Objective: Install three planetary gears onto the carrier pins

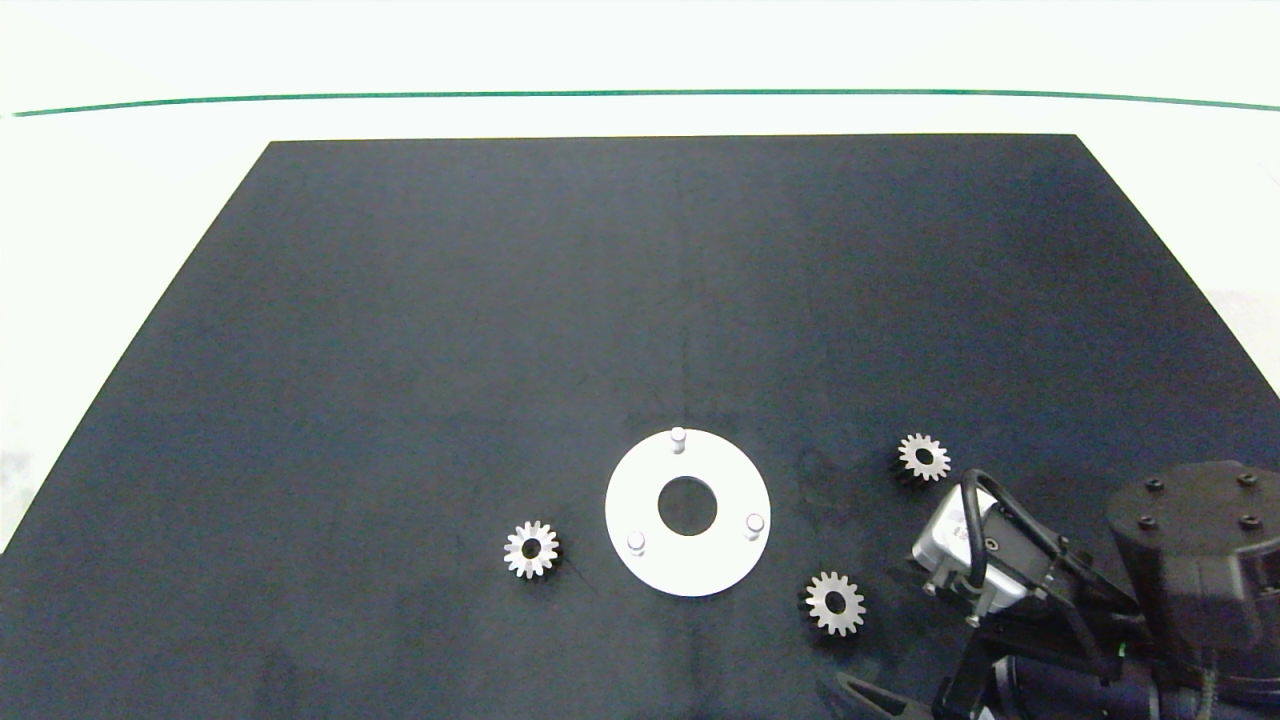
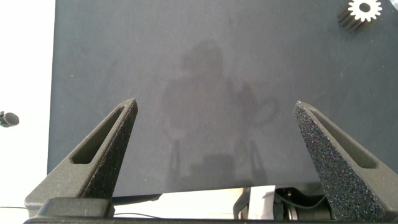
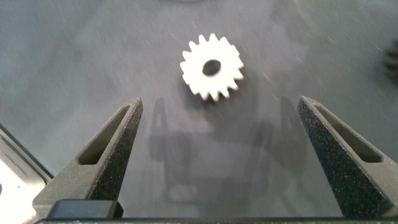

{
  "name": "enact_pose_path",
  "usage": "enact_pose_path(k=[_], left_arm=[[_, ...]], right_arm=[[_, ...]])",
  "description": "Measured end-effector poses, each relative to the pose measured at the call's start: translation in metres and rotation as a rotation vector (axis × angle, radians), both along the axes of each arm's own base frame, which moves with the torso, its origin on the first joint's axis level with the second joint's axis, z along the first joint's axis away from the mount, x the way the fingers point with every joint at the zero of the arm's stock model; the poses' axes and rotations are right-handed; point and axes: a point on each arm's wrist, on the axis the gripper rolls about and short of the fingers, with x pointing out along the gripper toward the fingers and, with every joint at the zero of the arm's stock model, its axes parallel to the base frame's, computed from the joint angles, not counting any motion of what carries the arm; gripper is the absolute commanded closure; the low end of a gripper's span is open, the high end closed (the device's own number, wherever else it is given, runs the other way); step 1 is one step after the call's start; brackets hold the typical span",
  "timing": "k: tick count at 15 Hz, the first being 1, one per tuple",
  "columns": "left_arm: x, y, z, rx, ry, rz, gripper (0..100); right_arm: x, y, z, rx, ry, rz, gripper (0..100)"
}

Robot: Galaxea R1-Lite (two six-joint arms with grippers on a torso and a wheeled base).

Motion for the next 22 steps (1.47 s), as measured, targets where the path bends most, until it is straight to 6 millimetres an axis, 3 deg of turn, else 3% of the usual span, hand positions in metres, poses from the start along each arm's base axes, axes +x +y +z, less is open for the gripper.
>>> enact_pose_path(k=[5,22], left_arm=[[0.0,0.0,0.001,-0.002,-0.005,-0.003,0],[-0.002,0.0,0.006,-0.005,-0.024,-0.003,0]], right_arm=[[0.003,0.014,-0.01,-0.01,0.027,0.016,11],[0.024,0.03,-0.016,-0.04,0.035,-0.024,44]])
